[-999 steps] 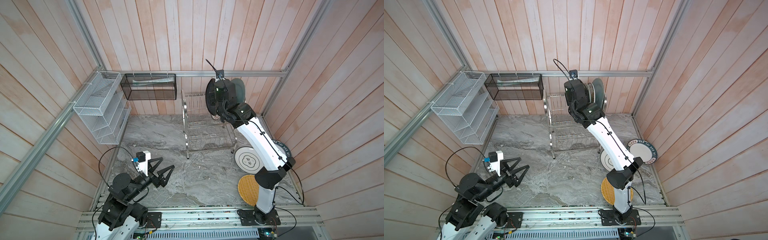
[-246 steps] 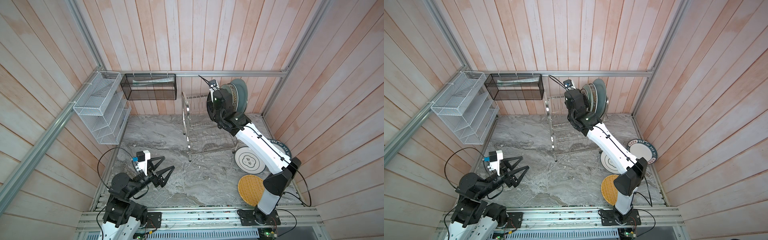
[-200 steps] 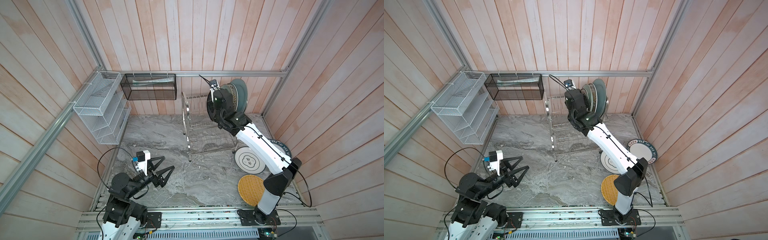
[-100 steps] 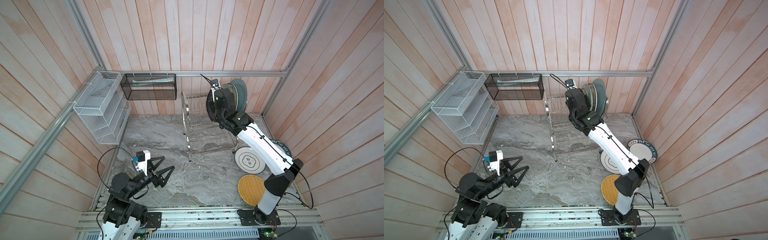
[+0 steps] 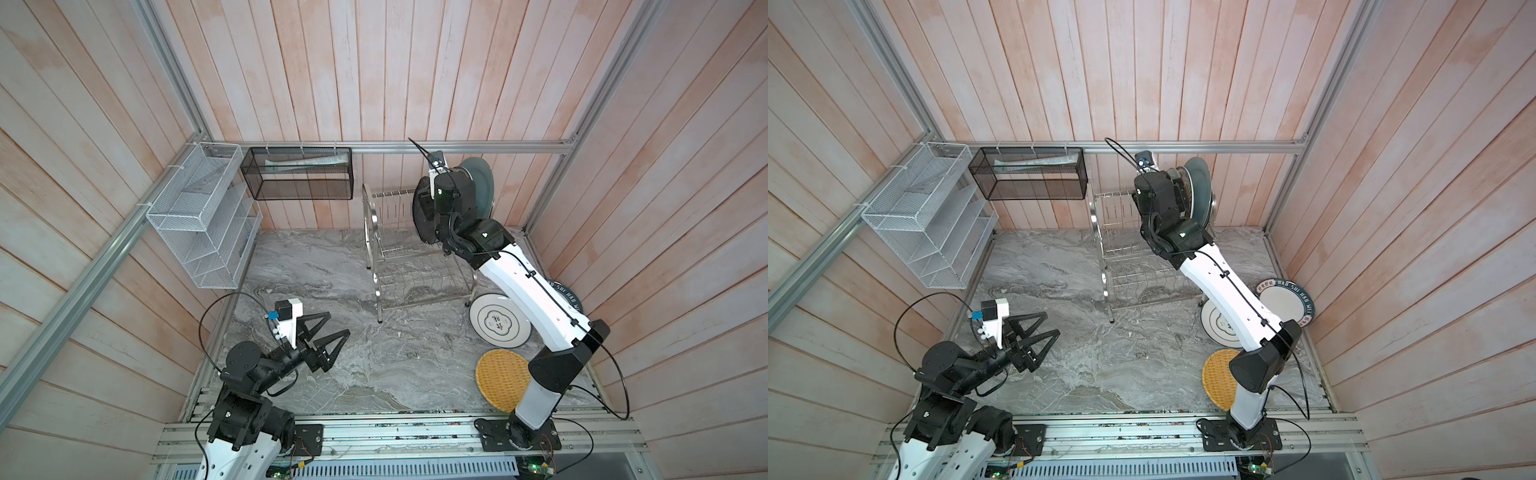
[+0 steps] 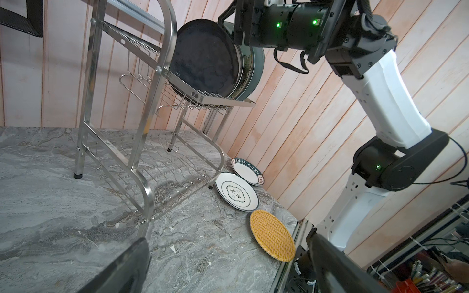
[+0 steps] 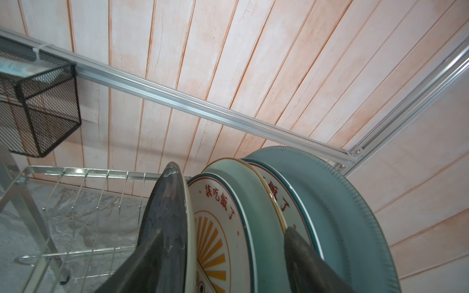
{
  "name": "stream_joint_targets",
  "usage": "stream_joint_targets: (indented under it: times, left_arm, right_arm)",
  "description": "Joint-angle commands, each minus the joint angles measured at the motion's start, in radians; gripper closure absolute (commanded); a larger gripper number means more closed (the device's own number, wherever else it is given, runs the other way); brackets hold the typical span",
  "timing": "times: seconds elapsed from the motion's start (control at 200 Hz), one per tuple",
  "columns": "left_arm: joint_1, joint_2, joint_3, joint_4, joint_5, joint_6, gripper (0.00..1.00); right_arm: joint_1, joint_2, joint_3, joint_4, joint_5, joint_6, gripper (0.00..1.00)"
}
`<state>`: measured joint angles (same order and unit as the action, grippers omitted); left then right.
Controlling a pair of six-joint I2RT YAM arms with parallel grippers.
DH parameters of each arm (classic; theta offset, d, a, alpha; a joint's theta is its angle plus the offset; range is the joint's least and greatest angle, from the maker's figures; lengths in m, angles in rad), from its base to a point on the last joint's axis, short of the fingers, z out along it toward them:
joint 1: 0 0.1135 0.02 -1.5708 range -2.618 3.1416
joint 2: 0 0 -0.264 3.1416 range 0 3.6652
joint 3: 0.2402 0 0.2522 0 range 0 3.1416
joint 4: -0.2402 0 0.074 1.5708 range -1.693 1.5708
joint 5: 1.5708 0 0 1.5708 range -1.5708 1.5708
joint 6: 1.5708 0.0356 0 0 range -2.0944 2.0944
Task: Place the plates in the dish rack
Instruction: 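Open the right gripper and withdraw it from the rack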
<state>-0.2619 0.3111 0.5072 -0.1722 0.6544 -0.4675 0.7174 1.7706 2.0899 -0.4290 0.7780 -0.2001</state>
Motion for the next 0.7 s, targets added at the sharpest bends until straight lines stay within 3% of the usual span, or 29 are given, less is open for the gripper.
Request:
stream_joint_targets:
  times: [0.0,0.25,0.425,0.695]
  left_arm:
    - [0.006,0.0,0.003,-0.004,0.007,-0.002,0.0]
    - [0.005,0.012,0.012,-0.024,-0.012,-0.005,0.0]
    - [0.006,0.02,0.022,-0.048,-0.042,-0.006,0.0]
    - [0.007,0.042,0.03,-0.053,-0.02,-0.007,0.0]
  right_arm:
    - [-0.007,-0.034,0.038,-0.04,-0.022,0.04,0.17]
    - [-0.051,-0.178,-0.054,-0.088,-0.128,0.212,0.11]
    - [-0.143,-0.462,-0.421,0.001,-0.271,0.388,0.08]
    - [-0.452,-0.83,-0.958,0.034,-0.529,0.651,0.07]
